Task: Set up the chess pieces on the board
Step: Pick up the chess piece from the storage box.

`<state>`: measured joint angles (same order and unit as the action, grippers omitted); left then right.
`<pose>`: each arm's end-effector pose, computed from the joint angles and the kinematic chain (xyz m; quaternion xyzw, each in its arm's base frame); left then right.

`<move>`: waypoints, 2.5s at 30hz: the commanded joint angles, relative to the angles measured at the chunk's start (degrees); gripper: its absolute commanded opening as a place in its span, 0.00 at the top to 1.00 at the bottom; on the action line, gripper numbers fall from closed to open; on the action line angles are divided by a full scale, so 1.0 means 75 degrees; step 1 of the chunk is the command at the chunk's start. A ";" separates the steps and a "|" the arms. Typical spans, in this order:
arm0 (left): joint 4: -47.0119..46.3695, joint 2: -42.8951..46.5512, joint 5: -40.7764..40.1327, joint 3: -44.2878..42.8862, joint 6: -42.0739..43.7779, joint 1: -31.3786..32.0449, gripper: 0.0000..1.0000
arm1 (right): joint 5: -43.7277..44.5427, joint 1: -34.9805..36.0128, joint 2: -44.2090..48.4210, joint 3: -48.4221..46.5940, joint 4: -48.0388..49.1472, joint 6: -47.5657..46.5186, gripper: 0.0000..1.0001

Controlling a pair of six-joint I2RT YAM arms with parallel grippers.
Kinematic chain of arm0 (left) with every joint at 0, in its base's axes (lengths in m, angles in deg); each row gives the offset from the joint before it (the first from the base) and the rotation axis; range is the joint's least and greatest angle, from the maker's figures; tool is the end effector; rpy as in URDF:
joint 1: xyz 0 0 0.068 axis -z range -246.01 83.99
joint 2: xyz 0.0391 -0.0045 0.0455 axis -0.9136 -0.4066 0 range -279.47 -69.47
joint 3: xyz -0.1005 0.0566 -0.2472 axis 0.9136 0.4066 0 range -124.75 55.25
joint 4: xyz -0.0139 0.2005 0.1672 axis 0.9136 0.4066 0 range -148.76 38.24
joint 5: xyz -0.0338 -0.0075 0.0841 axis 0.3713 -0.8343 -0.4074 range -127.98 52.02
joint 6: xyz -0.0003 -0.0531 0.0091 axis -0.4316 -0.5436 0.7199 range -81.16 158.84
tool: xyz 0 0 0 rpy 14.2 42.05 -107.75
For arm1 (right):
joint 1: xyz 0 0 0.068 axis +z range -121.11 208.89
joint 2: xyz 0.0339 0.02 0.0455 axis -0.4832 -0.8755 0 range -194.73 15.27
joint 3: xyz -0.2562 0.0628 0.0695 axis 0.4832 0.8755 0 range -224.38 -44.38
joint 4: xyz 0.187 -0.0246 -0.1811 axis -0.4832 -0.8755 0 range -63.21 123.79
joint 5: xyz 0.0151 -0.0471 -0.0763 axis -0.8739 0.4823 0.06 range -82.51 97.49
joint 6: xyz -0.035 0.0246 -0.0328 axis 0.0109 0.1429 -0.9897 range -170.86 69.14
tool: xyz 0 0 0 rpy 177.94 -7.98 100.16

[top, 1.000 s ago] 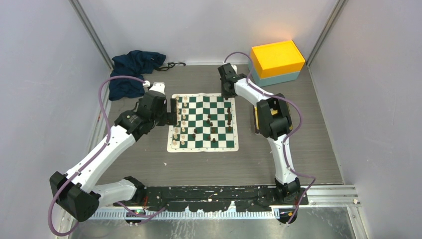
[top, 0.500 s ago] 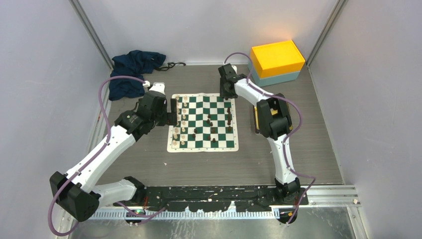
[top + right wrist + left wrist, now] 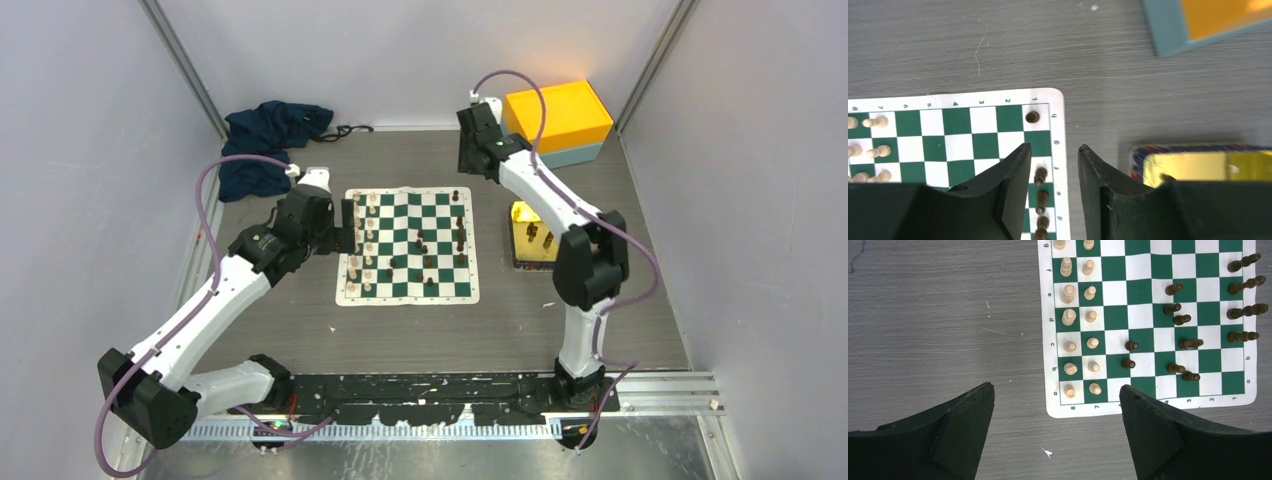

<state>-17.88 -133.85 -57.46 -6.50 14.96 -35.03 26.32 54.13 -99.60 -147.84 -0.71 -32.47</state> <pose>0.2045 -0.1089 0.3262 -0.0106 0.9080 -0.0412 0.4168 0.4192 0.1848 0.2860 0.0067 0.9164 -0.0032 0.4001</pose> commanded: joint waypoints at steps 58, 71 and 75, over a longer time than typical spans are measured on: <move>-0.0504 0.0103 0.0125 0.0133 -0.0074 -0.0043 0.04 | 0.0308 -0.3042 0.2657 0.5461 0.0795 0.3772 0.56; -0.0558 -0.0080 0.0172 0.0090 -0.0086 -0.0043 0.04 | 0.0220 -0.3153 0.2364 0.5486 0.0990 0.3820 0.59; -0.0564 -0.0146 0.0194 0.0062 -0.0086 -0.0044 0.04 | 0.0220 -0.3194 0.2305 0.5495 0.1023 0.3818 0.63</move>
<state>-19.52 -134.81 -56.13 -5.26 13.96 -35.03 27.44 30.65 -82.18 -106.46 5.08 -4.93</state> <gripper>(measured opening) 0.958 0.392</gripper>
